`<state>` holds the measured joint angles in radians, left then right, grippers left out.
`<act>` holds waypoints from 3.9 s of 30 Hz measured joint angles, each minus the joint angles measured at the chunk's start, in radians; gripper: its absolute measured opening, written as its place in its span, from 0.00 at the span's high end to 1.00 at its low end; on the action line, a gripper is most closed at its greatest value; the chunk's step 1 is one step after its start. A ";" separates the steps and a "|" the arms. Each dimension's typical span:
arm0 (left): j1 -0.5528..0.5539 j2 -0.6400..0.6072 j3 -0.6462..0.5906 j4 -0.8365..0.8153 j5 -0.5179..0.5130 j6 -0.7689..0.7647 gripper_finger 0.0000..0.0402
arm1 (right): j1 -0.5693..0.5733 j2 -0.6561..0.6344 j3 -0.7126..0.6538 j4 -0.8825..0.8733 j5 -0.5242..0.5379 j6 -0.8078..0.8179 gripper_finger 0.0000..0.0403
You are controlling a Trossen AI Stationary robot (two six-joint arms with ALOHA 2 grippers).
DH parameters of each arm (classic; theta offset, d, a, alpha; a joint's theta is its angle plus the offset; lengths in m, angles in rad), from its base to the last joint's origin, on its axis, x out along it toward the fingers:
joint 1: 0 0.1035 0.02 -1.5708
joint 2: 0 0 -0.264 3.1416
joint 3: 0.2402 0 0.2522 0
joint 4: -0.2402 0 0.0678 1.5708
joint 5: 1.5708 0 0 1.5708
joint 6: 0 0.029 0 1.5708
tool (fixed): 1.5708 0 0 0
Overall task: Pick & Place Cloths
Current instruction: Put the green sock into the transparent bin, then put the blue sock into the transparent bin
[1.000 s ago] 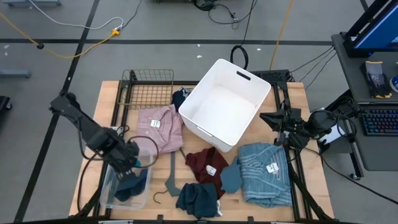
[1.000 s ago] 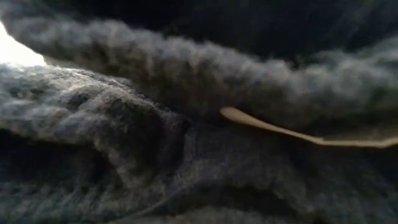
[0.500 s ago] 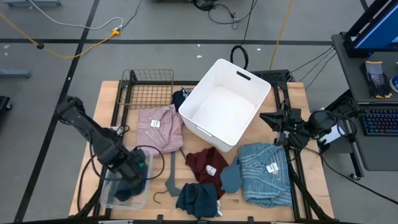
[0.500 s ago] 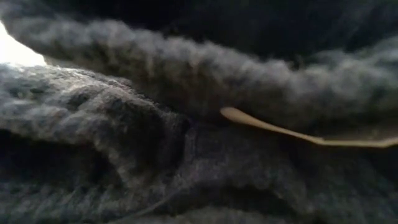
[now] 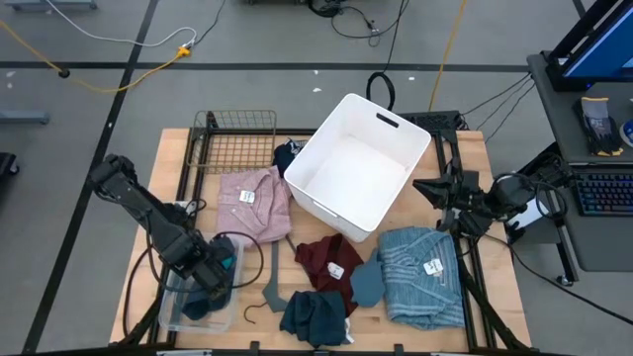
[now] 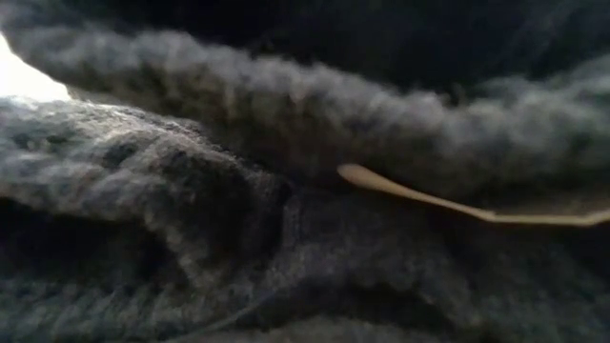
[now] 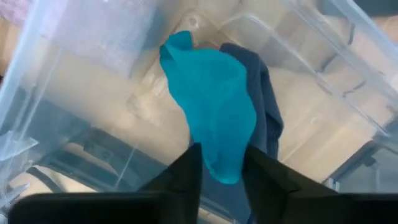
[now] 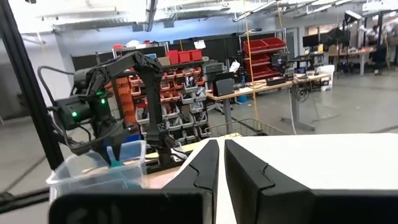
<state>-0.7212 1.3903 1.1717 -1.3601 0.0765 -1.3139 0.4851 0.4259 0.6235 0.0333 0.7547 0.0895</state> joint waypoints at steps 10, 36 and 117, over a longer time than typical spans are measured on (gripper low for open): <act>0.000 0.000 0.000 0.003 0.055 0.025 0.45 | 0.000 0.000 0.000 -0.003 -0.040 0.037 0.95; -0.034 -0.342 0.000 0.142 -0.429 0.095 0.77 | 0.060 0.276 0.035 0.276 -0.283 -0.263 1.00; 0.125 -1.086 -0.442 0.588 -0.452 0.980 0.95 | 0.175 1.091 0.683 -0.874 -0.524 1.257 0.60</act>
<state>-0.5961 0.3046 0.7302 -0.7718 -0.3752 -0.3339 0.6596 1.5173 1.3062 -0.8403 0.2306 1.3462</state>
